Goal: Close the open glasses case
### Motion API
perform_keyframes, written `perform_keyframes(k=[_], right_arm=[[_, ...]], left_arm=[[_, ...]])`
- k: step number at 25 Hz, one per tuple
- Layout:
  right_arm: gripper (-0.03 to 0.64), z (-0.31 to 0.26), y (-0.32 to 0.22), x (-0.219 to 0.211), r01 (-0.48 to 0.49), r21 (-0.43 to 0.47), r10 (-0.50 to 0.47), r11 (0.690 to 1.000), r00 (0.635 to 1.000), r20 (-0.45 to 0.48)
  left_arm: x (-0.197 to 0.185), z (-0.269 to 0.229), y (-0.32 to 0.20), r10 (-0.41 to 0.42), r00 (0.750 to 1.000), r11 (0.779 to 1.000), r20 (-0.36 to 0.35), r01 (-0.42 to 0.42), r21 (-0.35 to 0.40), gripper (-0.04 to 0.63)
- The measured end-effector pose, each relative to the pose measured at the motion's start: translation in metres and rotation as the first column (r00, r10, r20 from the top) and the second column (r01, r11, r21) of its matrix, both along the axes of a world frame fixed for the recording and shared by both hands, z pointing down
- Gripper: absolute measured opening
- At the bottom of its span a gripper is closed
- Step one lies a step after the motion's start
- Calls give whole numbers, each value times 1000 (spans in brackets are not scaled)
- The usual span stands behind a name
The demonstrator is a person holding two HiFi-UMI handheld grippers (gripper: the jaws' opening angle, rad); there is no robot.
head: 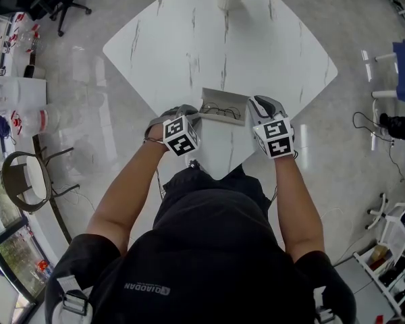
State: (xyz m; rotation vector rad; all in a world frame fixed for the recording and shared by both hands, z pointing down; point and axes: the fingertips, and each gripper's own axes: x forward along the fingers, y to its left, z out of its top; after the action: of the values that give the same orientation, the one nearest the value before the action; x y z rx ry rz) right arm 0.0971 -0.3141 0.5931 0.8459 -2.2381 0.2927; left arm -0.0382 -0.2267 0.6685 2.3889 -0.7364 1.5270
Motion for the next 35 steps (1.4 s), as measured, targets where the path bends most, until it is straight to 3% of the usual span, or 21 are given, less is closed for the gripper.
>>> perform_keyframes(k=[6, 13, 21, 35], right_arm=[[63, 15, -6, -1, 34, -15, -35, 999, 998, -57], [23, 13, -6, -1, 42, -12, -43, 999, 997, -66], [23, 14, -5, -1, 58, -15, -59, 998, 994, -90], [23, 14, 3, 1, 14, -31, -15, 999, 998, -58]], left_arm=[[-1, 3, -1, -8, 1000, 1000, 1, 8, -13, 81], [-1, 3, 0, -29, 1000, 999, 1, 29, -14, 83], [0, 4, -1, -29, 1000, 999, 3, 29, -26, 83], [0, 4, 0, -46, 999, 999, 4, 46, -25, 83]])
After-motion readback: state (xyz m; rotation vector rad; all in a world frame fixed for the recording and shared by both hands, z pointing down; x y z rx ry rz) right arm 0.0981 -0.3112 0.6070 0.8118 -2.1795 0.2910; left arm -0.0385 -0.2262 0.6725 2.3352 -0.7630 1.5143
